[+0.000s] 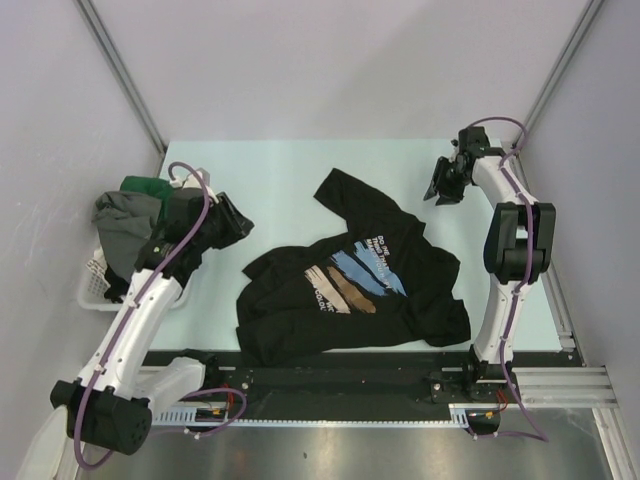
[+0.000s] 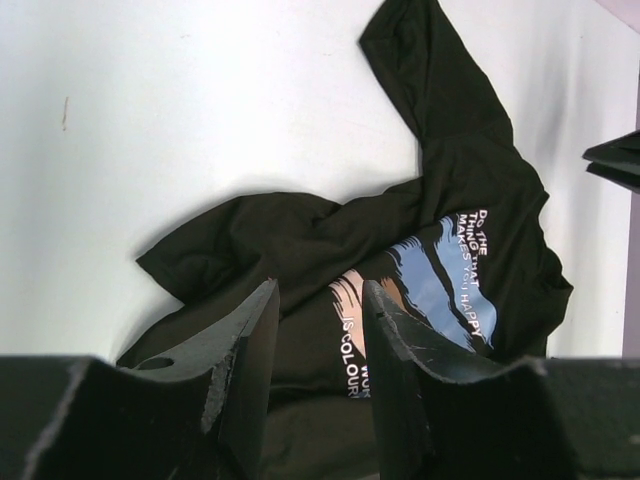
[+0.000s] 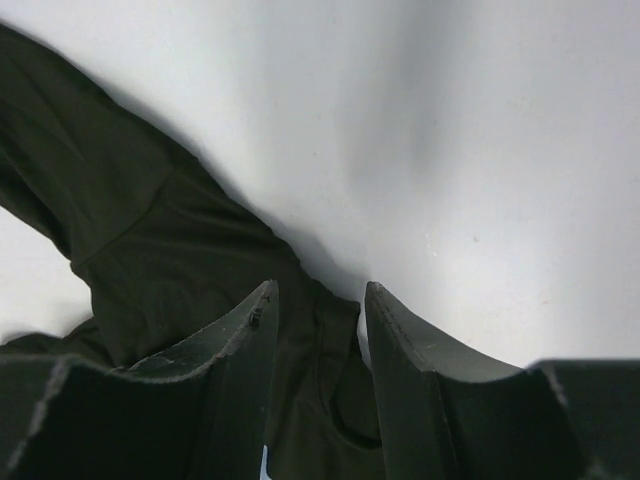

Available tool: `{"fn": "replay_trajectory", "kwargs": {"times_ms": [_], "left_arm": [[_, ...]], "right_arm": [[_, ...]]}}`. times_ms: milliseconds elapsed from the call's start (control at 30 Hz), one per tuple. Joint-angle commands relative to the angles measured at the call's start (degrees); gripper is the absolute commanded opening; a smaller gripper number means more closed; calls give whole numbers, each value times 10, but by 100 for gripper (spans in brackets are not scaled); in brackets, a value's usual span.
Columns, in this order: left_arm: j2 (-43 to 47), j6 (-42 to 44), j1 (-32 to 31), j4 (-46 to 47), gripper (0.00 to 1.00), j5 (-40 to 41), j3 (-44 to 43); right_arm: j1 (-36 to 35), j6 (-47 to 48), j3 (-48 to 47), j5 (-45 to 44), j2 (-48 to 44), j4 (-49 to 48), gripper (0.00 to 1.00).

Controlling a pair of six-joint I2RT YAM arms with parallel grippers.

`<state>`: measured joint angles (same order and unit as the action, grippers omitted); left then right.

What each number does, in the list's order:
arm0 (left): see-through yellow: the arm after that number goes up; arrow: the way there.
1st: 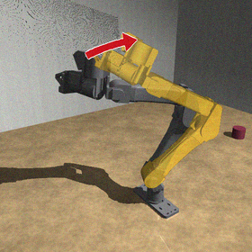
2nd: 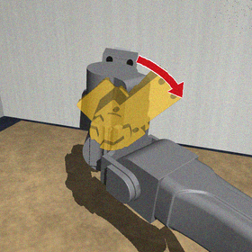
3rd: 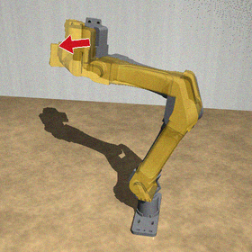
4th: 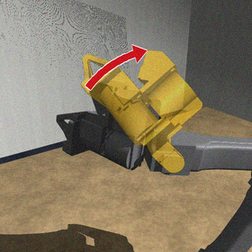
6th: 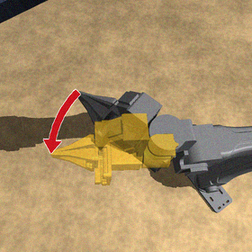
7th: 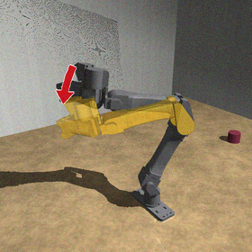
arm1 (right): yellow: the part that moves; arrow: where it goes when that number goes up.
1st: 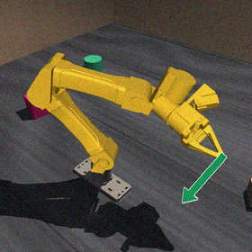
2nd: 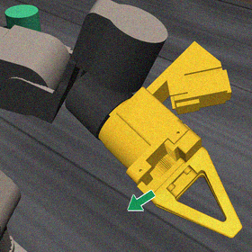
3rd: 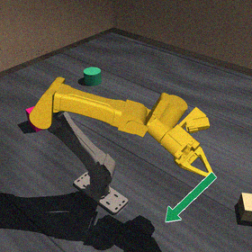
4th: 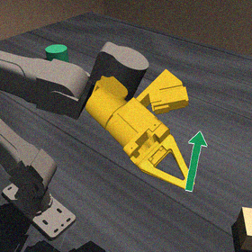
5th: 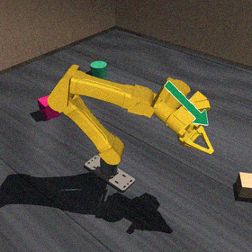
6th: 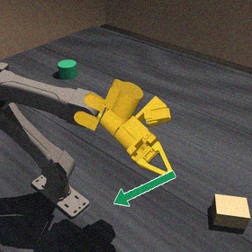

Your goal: Fold and stack the t-shirts

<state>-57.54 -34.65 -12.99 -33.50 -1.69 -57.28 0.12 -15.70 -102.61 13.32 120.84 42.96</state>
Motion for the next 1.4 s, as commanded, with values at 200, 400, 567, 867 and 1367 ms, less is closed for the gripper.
{"fn": "replay_trajectory", "kwargs": {"times_ms": [200,400,567,867,1367], "left_arm": [[-35,5,-17,41,43,-9,-55],[-41,18,-17,42,43,-16,-61],[-42,20,-17,42,43,-21,-61],[-28,30,-17,35,43,-12,-64],[-27,27,-17,36,41,-9,-65]], "right_arm": [[1,9,78,10,-44,-16,43],[-14,2,108,14,-48,-37,42],[-20,1,111,14,-40,-46,41],[-23,14,88,10,-6,-50,41],[-23,29,68,17,25,-31,30]]}}
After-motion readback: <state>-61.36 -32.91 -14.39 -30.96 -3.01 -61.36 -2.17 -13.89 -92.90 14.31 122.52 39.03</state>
